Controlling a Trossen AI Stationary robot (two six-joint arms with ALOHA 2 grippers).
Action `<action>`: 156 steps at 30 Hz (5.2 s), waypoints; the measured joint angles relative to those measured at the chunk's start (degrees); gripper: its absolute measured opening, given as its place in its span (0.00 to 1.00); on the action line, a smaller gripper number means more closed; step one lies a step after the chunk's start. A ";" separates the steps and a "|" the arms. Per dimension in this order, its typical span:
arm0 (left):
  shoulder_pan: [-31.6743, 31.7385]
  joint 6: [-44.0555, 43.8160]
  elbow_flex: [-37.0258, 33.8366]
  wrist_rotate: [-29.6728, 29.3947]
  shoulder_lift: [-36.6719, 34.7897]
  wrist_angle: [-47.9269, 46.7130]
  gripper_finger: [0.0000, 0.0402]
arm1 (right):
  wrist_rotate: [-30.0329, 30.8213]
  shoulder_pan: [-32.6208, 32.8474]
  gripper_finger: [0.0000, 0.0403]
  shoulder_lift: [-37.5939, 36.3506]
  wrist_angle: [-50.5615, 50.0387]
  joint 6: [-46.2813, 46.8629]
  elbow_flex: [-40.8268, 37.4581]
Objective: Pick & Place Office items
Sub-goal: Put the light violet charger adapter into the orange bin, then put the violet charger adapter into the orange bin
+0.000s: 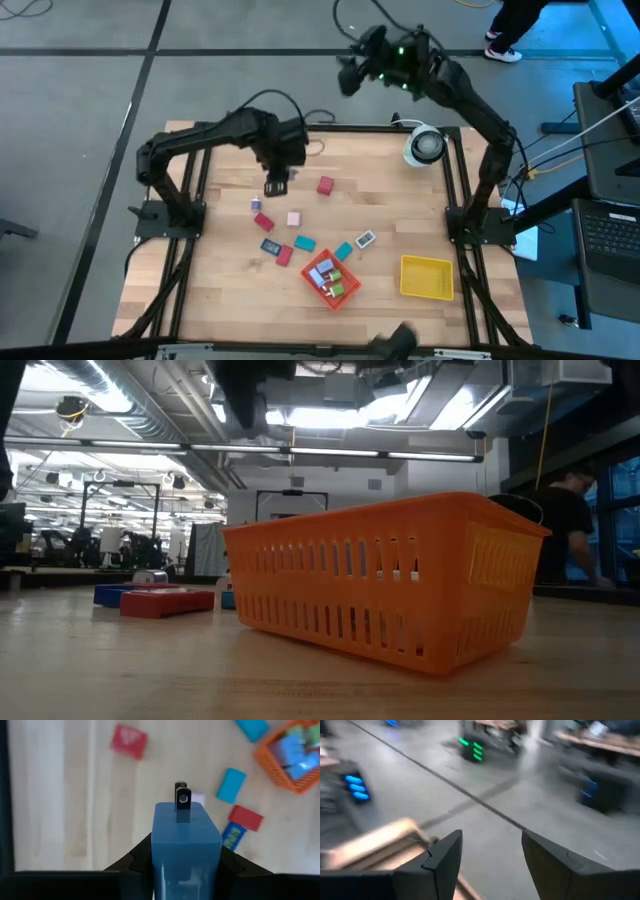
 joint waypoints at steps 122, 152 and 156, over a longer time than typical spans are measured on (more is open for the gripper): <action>-8.11 14.88 -14.98 -7.52 22.60 15.95 0.56 | -26.22 -17.13 0.52 -1.99 -9.76 -1.53 1.22; -14.57 24.62 -28.31 -4.38 8.50 18.34 0.60 | -28.50 -15.19 0.52 -1.92 -10.17 3.26 1.25; -15.74 24.48 -34.76 -4.22 7.78 18.97 0.58 | -27.84 -14.84 0.52 -1.92 -10.20 3.70 1.25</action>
